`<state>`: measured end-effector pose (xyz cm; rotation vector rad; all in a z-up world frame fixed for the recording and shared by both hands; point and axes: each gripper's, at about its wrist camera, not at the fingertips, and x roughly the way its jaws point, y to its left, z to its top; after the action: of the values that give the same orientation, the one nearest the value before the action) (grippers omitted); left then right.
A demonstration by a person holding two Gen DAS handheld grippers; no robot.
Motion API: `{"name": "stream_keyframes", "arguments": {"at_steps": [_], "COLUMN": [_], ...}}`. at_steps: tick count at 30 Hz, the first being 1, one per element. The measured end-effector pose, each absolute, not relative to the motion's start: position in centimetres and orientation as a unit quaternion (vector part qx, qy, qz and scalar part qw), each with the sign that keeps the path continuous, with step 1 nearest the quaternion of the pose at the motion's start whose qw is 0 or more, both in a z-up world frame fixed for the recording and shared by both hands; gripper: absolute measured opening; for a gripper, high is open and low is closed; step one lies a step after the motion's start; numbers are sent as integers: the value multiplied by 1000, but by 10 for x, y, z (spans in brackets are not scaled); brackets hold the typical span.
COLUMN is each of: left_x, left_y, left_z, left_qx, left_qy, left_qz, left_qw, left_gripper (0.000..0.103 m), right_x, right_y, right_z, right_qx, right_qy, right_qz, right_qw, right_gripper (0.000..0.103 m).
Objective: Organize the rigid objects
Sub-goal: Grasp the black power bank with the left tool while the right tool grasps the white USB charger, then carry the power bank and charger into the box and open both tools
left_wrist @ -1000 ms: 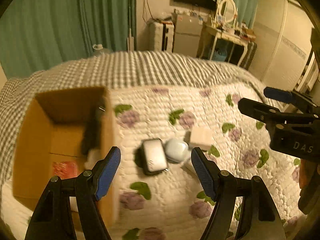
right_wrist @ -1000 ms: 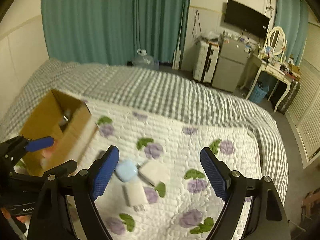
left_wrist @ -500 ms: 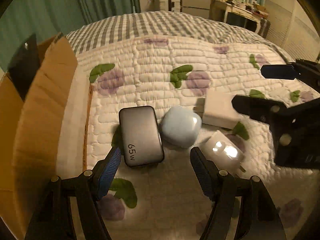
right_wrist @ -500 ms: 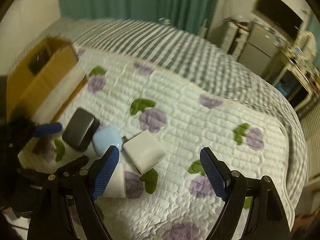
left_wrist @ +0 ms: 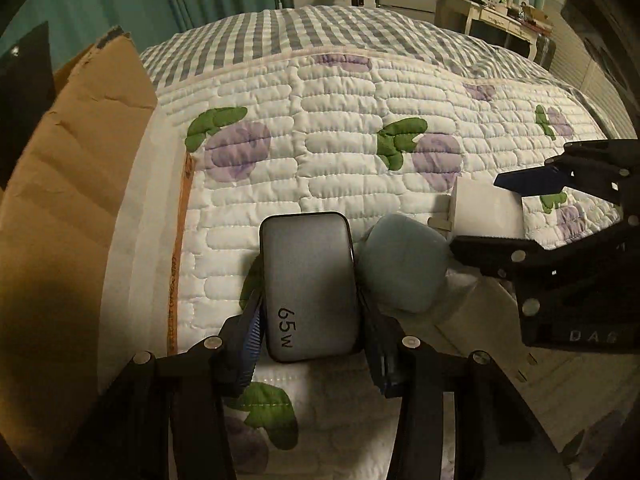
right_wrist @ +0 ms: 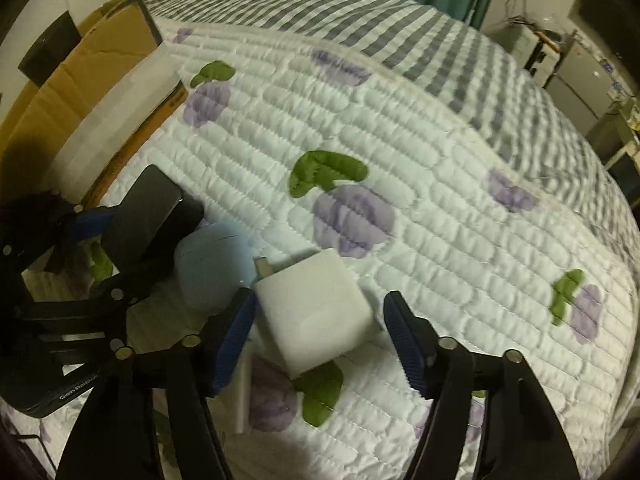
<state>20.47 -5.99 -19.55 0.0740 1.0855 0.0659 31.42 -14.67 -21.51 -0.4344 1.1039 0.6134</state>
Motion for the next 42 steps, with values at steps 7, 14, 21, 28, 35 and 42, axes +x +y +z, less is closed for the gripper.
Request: {"name": "stream_keyframes", "arguments": {"at_steps": [7, 14, 21, 28, 35, 42], "left_x": [206, 195, 177, 159, 146, 134], "left_y": [-68, -70, -73, -78, -76, -50], "left_z": [-191, -184, -168, -144, -106, -50], "left_qx": [37, 25, 18, 14, 4, -12], "left_qy": [514, 515, 507, 488, 454, 406], "left_qz": [27, 16, -8, -32, -46, -46], "left_qw": [857, 857, 862, 872, 890, 912], "left_gripper": [44, 42, 42, 42, 42, 42], "right_x": [310, 299, 284, 265, 250, 231], "right_y": [-145, -155, -167, -169, -162, -140], "right_z": [-219, -207, -183, -163, -131, -63], "right_qx": [-214, -212, -200, -200, -211, -225], "right_qy": [507, 494, 480, 474, 456, 408], "right_qz": [283, 266, 225, 205, 188, 183], "right_qw": [785, 800, 824, 833, 844, 866], "right_gripper": [63, 57, 54, 53, 52, 52]}}
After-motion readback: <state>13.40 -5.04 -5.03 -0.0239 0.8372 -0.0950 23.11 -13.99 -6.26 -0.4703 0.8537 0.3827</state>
